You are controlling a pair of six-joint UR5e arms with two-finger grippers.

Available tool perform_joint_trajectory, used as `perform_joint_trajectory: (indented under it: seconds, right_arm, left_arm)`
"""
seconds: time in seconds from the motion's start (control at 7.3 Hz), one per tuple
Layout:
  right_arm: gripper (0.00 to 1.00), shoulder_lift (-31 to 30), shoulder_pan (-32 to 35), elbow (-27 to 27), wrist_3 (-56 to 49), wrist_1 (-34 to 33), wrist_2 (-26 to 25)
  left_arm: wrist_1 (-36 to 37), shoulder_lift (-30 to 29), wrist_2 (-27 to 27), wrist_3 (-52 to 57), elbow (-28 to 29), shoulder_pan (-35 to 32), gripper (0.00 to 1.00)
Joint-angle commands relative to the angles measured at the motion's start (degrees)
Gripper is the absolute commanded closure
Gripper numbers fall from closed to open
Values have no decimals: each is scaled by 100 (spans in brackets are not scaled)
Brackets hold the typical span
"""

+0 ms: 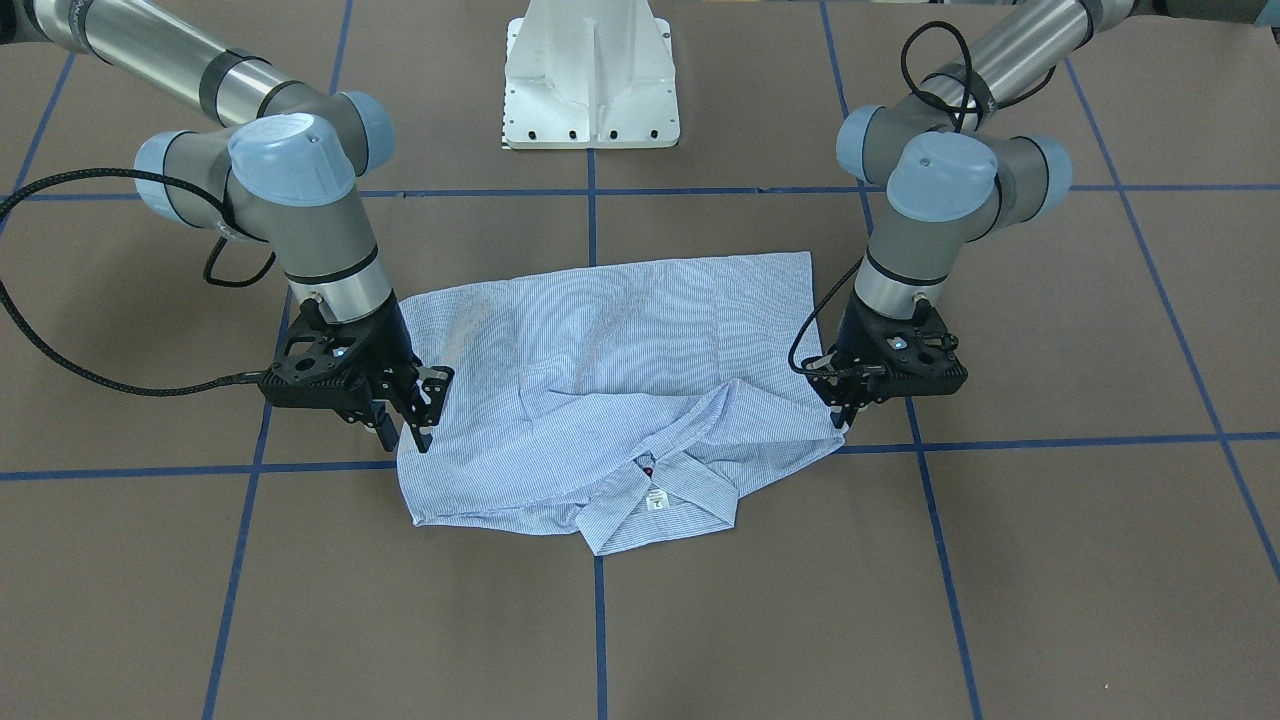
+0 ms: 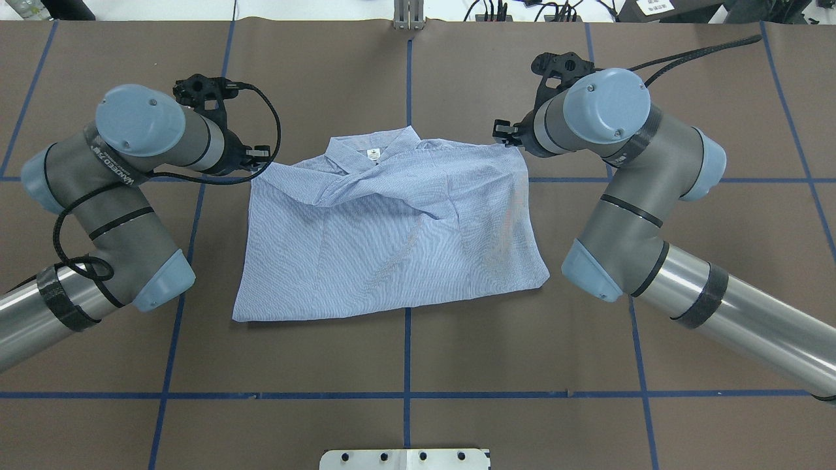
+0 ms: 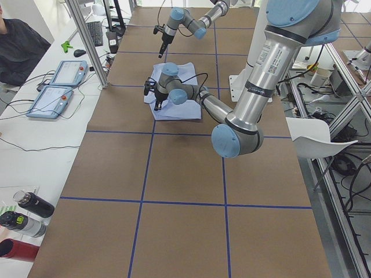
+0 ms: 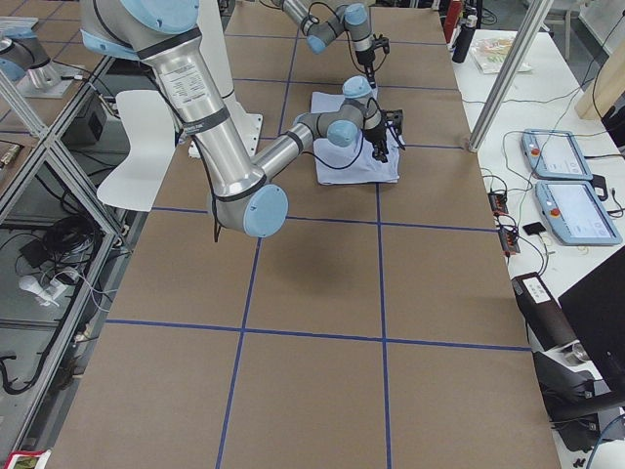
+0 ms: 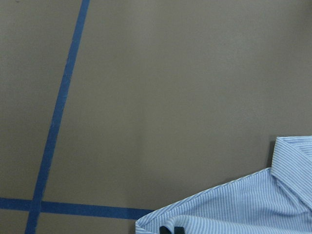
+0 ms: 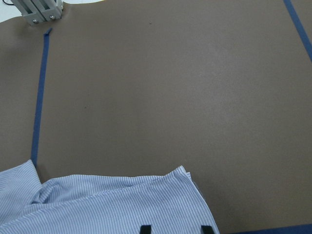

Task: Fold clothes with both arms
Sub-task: 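Lower the hem onto the collar and open both grippers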

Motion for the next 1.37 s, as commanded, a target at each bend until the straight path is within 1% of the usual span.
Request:
perform_joint_trajectory:
  seconds: [0.0, 0.14, 0.27, 0.55, 0.68, 0.82, 1.1, 1.23]
  right_arm:
    - [0, 22, 146, 6, -19, -58, 265]
    - [0, 13, 339, 6, -28, -85, 711]
    - [0, 5, 445, 6, -141, -111, 907]
    - [0, 40, 490, 49, -561, -584, 935]
    - [0, 48, 542, 67, -755, -768, 979]
    - [0, 40, 647, 67, -897, -831, 1205]
    - [0, -13, 788, 76, -1221, -832, 1418]
    - [0, -56, 893, 76, -1267, -832, 1566]
  left_arm:
    - [35, 41, -440, 399, -106, -151, 0]
    - [53, 67, -940, 723, -263, -396, 0]
    - [62, 267, -1006, 735, -534, -390, 0]
    - [62, 637, -1033, 674, -1009, -372, 0]
    - [27, 926, -1033, 622, -1246, -355, 0]
    - [1, 1181, -1033, 525, -1553, -329, 0]
    - [-8, 1245, -1016, -209, -1792, -93, 0]
    - [0, 1245, -1007, -353, -1854, 48, 0]
